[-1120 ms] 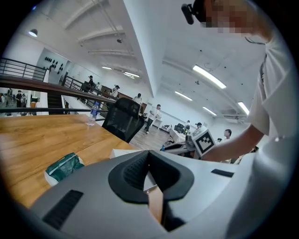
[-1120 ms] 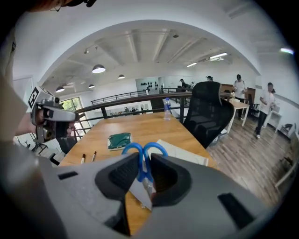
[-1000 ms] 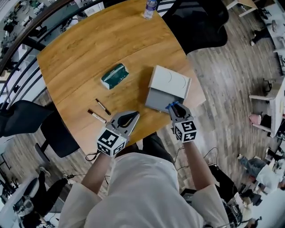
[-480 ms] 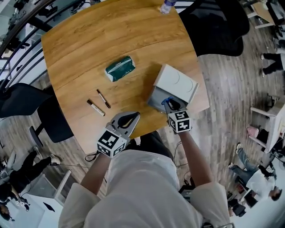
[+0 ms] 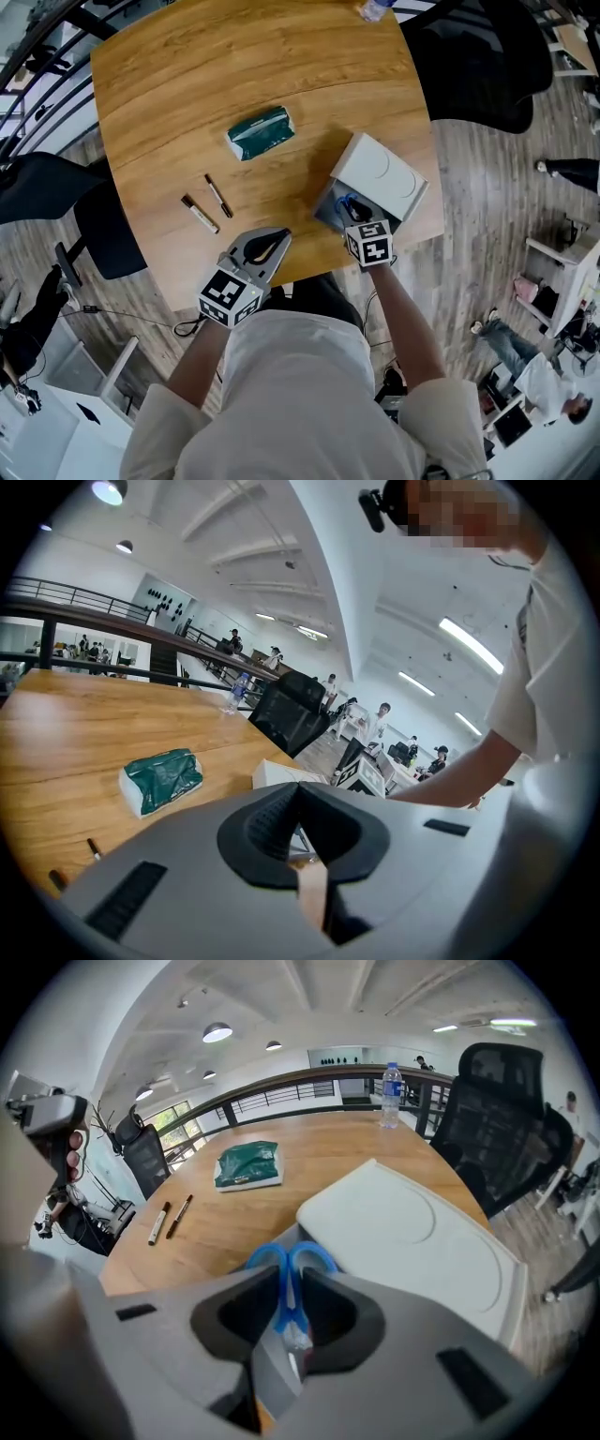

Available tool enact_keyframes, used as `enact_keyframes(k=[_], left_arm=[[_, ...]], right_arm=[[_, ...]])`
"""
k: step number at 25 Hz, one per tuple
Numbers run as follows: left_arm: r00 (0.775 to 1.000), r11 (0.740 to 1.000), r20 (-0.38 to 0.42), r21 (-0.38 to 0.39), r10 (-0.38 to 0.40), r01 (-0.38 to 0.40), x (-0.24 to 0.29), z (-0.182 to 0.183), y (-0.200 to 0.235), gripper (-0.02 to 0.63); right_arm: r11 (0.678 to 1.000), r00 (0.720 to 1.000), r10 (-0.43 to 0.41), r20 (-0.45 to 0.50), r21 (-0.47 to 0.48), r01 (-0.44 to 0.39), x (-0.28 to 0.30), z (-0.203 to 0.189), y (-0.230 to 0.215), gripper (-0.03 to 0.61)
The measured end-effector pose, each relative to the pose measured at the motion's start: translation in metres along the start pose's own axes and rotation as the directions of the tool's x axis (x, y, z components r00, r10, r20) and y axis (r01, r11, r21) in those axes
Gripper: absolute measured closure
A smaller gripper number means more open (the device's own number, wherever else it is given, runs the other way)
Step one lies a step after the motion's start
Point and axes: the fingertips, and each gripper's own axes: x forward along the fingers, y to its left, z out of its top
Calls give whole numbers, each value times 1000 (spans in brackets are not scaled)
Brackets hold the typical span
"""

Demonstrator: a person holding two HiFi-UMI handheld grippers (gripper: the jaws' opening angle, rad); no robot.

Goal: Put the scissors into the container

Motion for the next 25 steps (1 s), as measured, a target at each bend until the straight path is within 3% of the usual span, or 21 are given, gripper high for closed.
enact_keyframes(k=[17, 25], left_arm=[[999, 998, -20, -47, 40, -41, 4, -22, 11, 621], [999, 998, -19, -44, 33, -34, 1, -24, 11, 621]], right_arm=[[995, 993, -68, -92, -83, 61, 53, -18, -8, 492], [995, 995, -65, -81, -75, 59, 53, -19, -4, 474]])
